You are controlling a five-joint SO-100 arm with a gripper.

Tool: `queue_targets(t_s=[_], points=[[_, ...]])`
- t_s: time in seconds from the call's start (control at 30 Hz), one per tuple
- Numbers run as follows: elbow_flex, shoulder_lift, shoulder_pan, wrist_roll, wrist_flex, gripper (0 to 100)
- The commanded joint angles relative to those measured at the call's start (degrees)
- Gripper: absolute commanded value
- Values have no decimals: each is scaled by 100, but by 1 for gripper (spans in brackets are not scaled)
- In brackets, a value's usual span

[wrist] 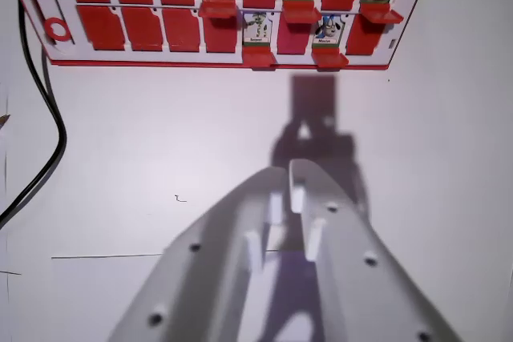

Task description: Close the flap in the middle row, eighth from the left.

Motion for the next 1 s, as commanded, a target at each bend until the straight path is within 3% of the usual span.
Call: queue_targets(t_s=[0.0, 0.63, 0.97], points=[[299, 387, 185, 18, -598, 0], [1969, -527, 1055, -105, -3173, 0], [1898, -1644, 1380, -211, -4324, 0]])
